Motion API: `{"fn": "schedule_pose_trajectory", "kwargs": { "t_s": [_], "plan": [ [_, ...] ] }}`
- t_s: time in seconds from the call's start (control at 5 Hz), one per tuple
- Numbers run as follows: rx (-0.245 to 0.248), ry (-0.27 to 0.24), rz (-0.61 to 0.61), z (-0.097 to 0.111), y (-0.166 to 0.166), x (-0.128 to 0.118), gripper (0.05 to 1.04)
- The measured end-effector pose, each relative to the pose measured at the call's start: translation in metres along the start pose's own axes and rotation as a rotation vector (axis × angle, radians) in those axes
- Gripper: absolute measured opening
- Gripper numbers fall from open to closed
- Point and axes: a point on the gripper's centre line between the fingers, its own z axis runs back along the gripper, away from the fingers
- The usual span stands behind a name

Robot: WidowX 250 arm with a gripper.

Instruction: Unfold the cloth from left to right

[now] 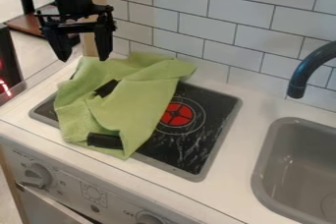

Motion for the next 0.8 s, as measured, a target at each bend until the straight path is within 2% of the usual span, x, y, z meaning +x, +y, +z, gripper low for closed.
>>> {"fn": "schedule_pose_trajectory", "kwargs": {
  "t_s": [0.2, 0.8],
  "plan": [
    [-0.003, 0.032, 0.008, -0.009, 0.001, -0.004, 0.999],
    [0.086, 0.073, 0.103, -0.039, 0.011, 0.011, 0.999]
  ]
}}
